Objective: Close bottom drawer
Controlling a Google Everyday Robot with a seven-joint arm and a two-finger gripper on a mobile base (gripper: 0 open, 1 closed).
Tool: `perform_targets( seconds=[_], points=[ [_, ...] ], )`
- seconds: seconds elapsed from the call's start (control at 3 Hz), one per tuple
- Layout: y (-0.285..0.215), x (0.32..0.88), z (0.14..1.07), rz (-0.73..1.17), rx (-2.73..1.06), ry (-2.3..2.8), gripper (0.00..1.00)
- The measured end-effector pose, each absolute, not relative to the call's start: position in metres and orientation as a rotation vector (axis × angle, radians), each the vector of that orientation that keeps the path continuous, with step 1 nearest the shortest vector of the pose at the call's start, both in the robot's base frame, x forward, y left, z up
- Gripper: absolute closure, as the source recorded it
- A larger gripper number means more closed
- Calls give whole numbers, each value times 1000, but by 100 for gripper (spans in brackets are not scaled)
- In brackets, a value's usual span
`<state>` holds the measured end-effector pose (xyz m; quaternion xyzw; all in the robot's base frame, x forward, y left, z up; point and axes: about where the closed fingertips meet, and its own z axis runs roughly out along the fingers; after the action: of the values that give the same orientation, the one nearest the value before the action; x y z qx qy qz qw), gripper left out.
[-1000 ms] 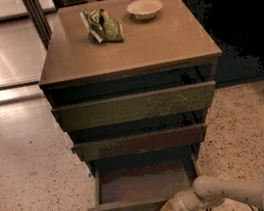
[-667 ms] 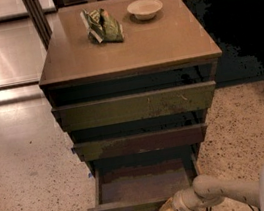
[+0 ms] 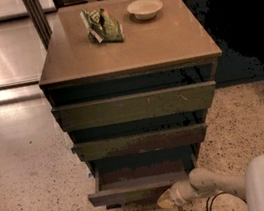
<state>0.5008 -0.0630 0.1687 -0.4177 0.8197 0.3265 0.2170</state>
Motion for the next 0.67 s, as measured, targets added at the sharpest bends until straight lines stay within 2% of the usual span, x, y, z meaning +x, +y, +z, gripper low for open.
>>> perform_targets(
  seconds=[0.67],
  points=[
    [-69, 518, 175, 848, -1141, 2257, 100]
  ],
)
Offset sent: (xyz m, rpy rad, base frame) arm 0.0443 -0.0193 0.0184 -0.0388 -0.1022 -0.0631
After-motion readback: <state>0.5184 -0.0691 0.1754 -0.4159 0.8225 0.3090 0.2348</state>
